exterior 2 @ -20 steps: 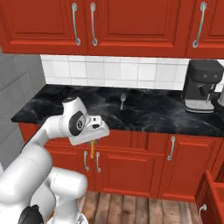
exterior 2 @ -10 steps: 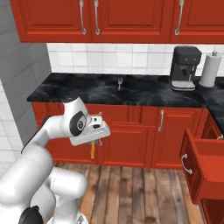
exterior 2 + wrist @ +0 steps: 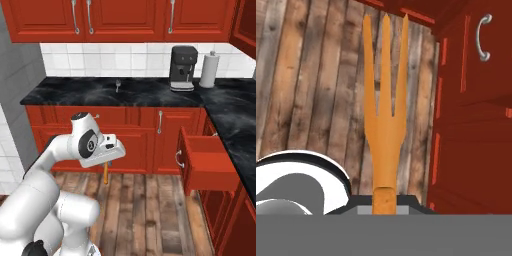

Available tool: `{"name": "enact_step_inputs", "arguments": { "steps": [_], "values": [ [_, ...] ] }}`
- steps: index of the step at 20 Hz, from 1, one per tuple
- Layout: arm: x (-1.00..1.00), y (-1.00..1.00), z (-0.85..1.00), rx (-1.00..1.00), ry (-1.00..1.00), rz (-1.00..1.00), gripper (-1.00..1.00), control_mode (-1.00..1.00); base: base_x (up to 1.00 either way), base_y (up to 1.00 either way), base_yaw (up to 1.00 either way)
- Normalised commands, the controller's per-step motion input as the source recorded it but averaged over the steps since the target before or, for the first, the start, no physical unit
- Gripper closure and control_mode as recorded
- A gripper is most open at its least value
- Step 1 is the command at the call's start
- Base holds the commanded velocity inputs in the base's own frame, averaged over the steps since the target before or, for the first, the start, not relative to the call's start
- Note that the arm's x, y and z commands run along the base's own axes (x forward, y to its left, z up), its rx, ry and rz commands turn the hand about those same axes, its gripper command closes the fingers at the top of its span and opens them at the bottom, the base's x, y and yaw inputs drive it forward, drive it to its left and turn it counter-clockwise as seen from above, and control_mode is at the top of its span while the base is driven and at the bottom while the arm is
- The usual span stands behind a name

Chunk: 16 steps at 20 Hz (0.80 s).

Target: Organize the utensils by type. Pick up the wooden spoons from the counter and place them in the open cabinet. Then pick up the metallic utensils from the counter and place them in the open drawer.

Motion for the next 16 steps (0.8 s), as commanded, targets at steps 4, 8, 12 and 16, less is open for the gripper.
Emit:
{"name": "enact_step_inputs", "arguments": {
  "steps": [4, 8, 12, 16],
  "values": [
    [0.0, 0.0, 0.0, 0.0, 0.0, 0.0, 1.0, 1.0, 0.06, -0.73, -0.1],
    [0.0, 0.0, 0.0, 0.0, 0.0, 0.0, 1.0, 1.0, 0.07, -0.69, -0.11],
    [0.0, 0.0, 0.0, 0.0, 0.0, 0.0, 1.0, 1.0, 0.34, -0.45, -0.02],
    [0.0, 0.0, 0.0, 0.0, 0.0, 0.0, 1.0, 1.0, 0.12, -0.5, 0.0]
  ]
}}
